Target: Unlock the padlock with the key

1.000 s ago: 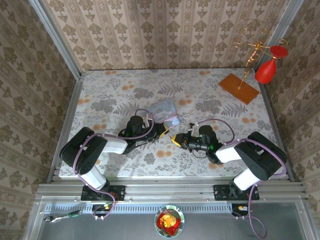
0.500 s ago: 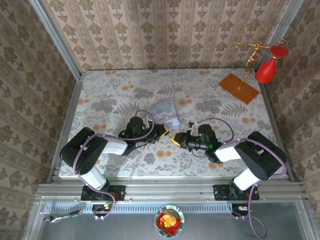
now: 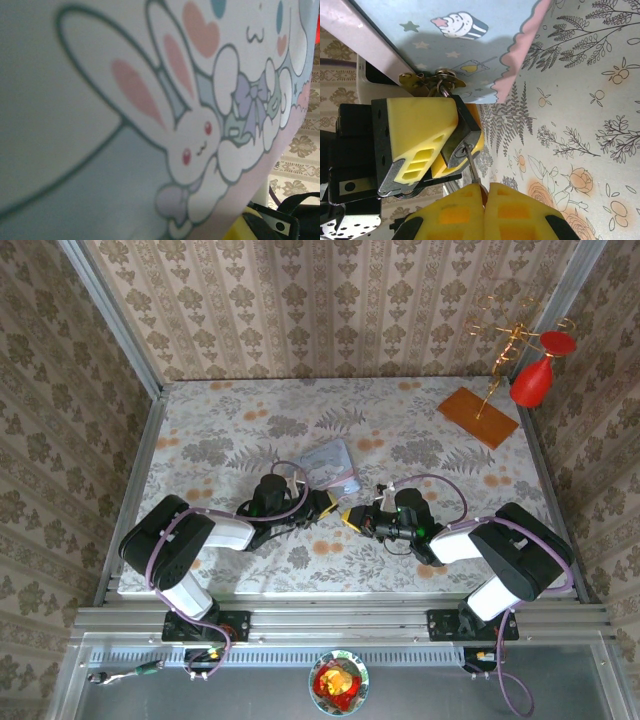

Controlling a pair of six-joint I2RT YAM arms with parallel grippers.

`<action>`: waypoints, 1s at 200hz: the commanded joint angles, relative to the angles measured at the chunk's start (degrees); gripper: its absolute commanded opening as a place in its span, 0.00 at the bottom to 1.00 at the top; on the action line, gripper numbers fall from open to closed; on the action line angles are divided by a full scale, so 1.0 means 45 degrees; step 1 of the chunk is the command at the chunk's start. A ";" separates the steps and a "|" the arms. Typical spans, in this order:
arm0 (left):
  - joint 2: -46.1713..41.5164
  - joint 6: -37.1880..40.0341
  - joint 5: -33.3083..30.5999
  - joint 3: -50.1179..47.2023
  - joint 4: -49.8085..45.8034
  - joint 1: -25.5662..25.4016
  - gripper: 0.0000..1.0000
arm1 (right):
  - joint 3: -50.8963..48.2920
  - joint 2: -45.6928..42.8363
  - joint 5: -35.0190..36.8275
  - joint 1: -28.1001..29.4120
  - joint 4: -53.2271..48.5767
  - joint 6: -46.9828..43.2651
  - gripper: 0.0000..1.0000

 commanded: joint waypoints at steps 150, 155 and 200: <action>-0.0500 -0.0484 0.0806 0.0371 -0.0172 -0.0471 0.05 | 0.0692 0.1705 -0.0310 -0.0586 0.2808 0.0753 0.00; -0.0483 -0.0472 0.0781 0.0392 -0.0172 -0.0497 0.05 | 0.0709 0.1782 -0.0304 -0.0543 0.2929 0.0834 0.00; -0.0299 -0.0544 0.0723 0.0543 -0.0048 -0.0594 0.05 | 0.0781 0.2041 0.0062 -0.0145 0.3250 0.0985 0.00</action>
